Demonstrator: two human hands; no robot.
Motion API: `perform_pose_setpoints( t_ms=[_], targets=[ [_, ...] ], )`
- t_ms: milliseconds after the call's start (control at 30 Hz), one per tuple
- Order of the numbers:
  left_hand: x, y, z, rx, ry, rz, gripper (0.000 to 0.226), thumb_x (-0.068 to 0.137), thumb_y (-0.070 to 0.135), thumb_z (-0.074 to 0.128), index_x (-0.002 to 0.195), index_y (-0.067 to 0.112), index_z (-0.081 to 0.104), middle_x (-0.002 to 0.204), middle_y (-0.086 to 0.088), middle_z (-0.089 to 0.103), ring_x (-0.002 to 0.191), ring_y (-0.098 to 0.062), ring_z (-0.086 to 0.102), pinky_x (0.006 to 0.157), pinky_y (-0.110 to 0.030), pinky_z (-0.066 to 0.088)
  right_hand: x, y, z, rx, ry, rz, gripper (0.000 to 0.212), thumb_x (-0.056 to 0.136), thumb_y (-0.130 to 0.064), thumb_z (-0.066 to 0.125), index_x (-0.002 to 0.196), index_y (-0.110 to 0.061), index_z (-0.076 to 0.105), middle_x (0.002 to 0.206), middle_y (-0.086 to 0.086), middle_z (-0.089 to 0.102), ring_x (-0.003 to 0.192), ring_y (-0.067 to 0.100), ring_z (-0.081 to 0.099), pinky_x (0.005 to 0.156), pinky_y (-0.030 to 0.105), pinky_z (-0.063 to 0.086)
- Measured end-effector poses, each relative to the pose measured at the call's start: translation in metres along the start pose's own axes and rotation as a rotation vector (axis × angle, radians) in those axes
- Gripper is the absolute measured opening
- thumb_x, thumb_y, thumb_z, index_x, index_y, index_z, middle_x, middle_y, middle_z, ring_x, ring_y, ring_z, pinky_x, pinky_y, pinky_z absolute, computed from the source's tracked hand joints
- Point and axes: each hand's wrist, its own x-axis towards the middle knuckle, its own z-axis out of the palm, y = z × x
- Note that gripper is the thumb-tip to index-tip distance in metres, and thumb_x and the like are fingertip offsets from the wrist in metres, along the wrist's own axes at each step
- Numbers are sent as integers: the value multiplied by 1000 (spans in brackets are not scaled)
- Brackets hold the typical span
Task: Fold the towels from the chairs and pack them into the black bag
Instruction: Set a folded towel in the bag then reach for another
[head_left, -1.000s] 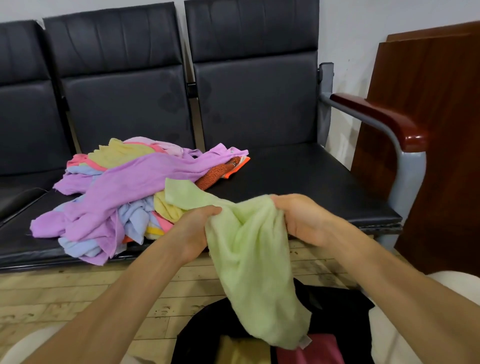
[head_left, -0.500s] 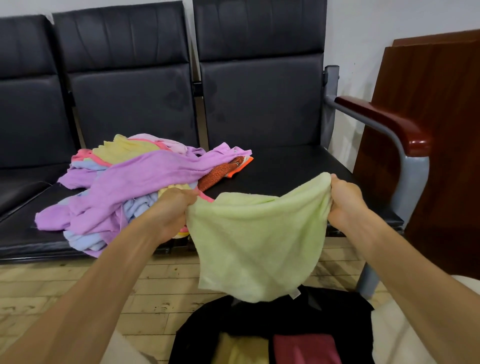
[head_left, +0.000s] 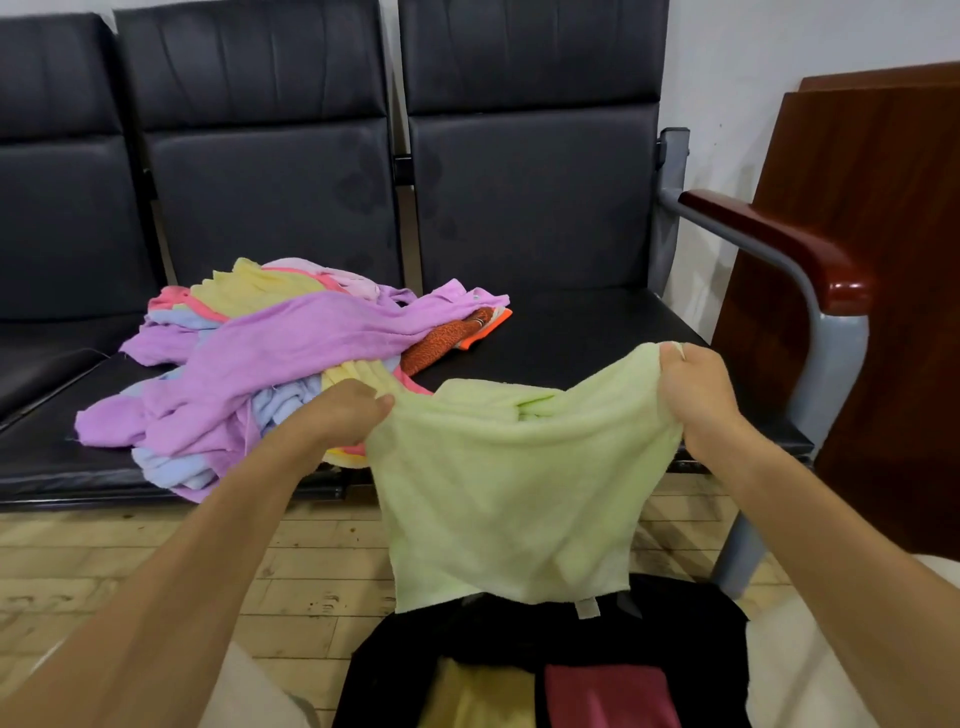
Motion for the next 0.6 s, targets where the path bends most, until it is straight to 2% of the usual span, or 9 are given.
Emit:
perform_pose_setpoints(
  t_ms=[67,133,200,300,367,400,467,533,600],
  targets=[
    [-5,6,-2,-459,-20,38,32,100,20,46,118,-3,58,115,-18,63,103,-31,61,91,-40,50,2,9,-4,-279,30,-197,32,103,-26,30,106,-9,57,95,8,56,91,24,53,75,35,41],
    [-14,13,-7,-767,-87,116,25,100,17,45,110,2,62,104,-11,66,90,-22,63,83,-34,51,5,14,-8,-485,18,-274,34,104,-30,27,108,-13,55,96,8,56,93,27,53,77,38,44],
    [-21,18,-10,-948,-121,192,22,101,18,42,103,7,61,92,-5,66,82,-17,63,80,-32,50,6,15,-11,-564,2,-294,32,104,-32,30,104,-17,58,90,8,58,87,28,55,74,41,47],
    [-21,18,-16,-1136,-61,238,23,101,20,42,105,7,60,88,-3,67,81,-15,64,78,-30,51,6,17,-18,-592,-19,-288,29,102,-33,42,83,-23,61,72,3,56,78,27,54,65,36,40],
    [-19,16,-21,-1233,-7,212,24,100,22,43,101,7,62,84,-2,67,79,-13,63,76,-27,52,8,18,-21,-535,-17,-270,31,100,-34,46,80,-19,65,69,4,56,75,27,55,64,35,39],
    [-18,14,-25,-1270,13,186,23,100,23,44,98,8,62,83,-2,66,78,-13,62,76,-27,51,9,17,-21,-463,-17,-253,35,100,-34,47,81,-12,67,69,7,57,73,26,55,64,35,39],
    [-16,12,-30,-1328,29,127,23,99,24,46,96,9,62,83,-1,66,81,-13,61,79,-28,51,9,13,-17,-194,-36,-160,39,98,-32,52,92,2,69,77,17,62,75,23,55,69,34,43],
    [-15,9,-33,-1348,24,102,24,99,26,46,96,9,63,84,-1,70,85,-14,63,80,-29,52,4,7,-16,96,-119,-18,32,96,-34,56,105,-7,71,97,15,69,89,20,62,83,37,51],
    [-14,8,-35,-1333,21,105,26,100,27,44,97,8,62,79,-1,73,85,-15,66,78,-29,53,-3,1,-17,271,-235,82,30,97,-41,53,105,-20,73,98,11,72,90,25,68,79,40,55]
  ],
)
